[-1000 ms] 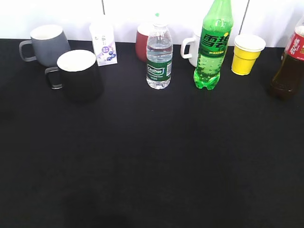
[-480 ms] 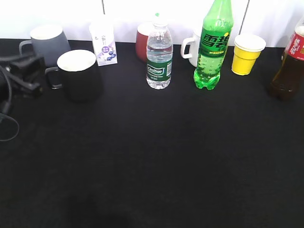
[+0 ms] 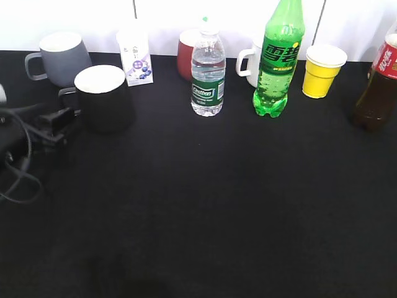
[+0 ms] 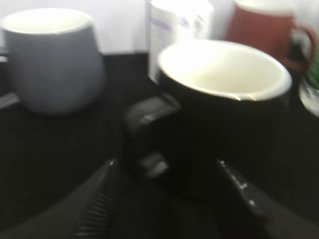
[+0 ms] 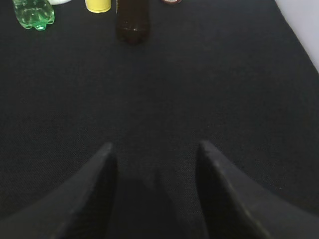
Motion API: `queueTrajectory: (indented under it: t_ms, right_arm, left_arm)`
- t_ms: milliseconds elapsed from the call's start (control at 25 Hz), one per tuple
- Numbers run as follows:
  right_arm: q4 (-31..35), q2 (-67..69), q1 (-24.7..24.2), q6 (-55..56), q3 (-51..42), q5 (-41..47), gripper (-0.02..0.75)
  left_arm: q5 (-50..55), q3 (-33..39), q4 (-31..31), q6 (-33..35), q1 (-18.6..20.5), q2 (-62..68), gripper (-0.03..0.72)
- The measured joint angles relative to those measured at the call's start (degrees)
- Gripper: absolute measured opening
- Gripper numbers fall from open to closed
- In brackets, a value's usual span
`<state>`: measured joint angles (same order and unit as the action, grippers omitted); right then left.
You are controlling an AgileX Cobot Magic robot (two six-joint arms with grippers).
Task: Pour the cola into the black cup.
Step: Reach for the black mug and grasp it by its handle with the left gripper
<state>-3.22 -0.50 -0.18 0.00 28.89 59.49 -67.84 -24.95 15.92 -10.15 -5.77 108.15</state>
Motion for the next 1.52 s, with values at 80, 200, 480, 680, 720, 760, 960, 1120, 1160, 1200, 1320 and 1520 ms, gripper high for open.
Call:
queueTrajectory:
  t_ms: [80, 200, 480, 680, 720, 760, 960, 1120, 1160, 1200, 1320, 1520]
  right_arm:
    - [0.0, 0.0, 0.0, 0.0, 0.0, 0.0, 0.397]
    - [0.0, 0.0, 0.0, 0.0, 0.0, 0.0, 0.397]
    - [0.1, 0.0, 0.0, 0.0, 0.0, 0.0, 0.397]
    - [0.2, 0.0, 0.0, 0.0, 0.0, 0.0, 0.396]
    - [0.3, 0.0, 0.0, 0.0, 0.0, 0.0, 0.396]
    - [0.4, 0.0, 0.0, 0.0, 0.0, 0.0, 0.396]
    - [0.4, 0.0, 0.0, 0.0, 0.0, 0.0, 0.396]
    - [0.4, 0.0, 0.0, 0.0, 0.0, 0.0, 0.397]
    - [0.4, 0.0, 0.0, 0.0, 0.0, 0.0, 0.397]
    - [0.4, 0.0, 0.0, 0.0, 0.0, 0.0, 0.397]
    - [0.4, 0.0, 0.0, 0.0, 0.0, 0.0, 0.396]
    - [0.4, 0.0, 0.0, 0.0, 0.0, 0.0, 0.397]
  left_arm:
    - [-0.9, -0.4, -2.0, 0.0, 0.0, 4.8, 0.455]
    - [-1.1, -1.9, -2.2, -0.1, 0.0, 6.5, 0.455]
    - [-1.3, -3.7, -2.5, -0.1, 0.0, 4.6, 0.456]
    - [-1.3, -6.3, -2.5, -0.1, 0.0, 4.5, 0.456]
    - [-1.3, -6.3, -2.5, -0.1, 0.0, 4.5, 0.456]
    - [-1.3, -6.4, -2.5, -0.1, 0.0, 4.5, 0.456]
    - [-1.3, -9.7, -3.0, -0.1, 0.0, 6.8, 0.456]
    - [-2.6, -10.5, -3.3, -0.2, 0.0, 9.9, 0.456]
    - [-2.5, -11.2, -3.3, -0.2, 0.0, 10.2, 0.456]
    - [-2.3, -12.0, -3.3, -0.2, 0.0, 10.4, 0.456]
    - [-1.8, -13.8, -3.4, -0.2, 0.0, 10.4, 0.456]
    - [-1.5, -16.0, -3.2, -0.2, 0.0, 12.0, 0.456]
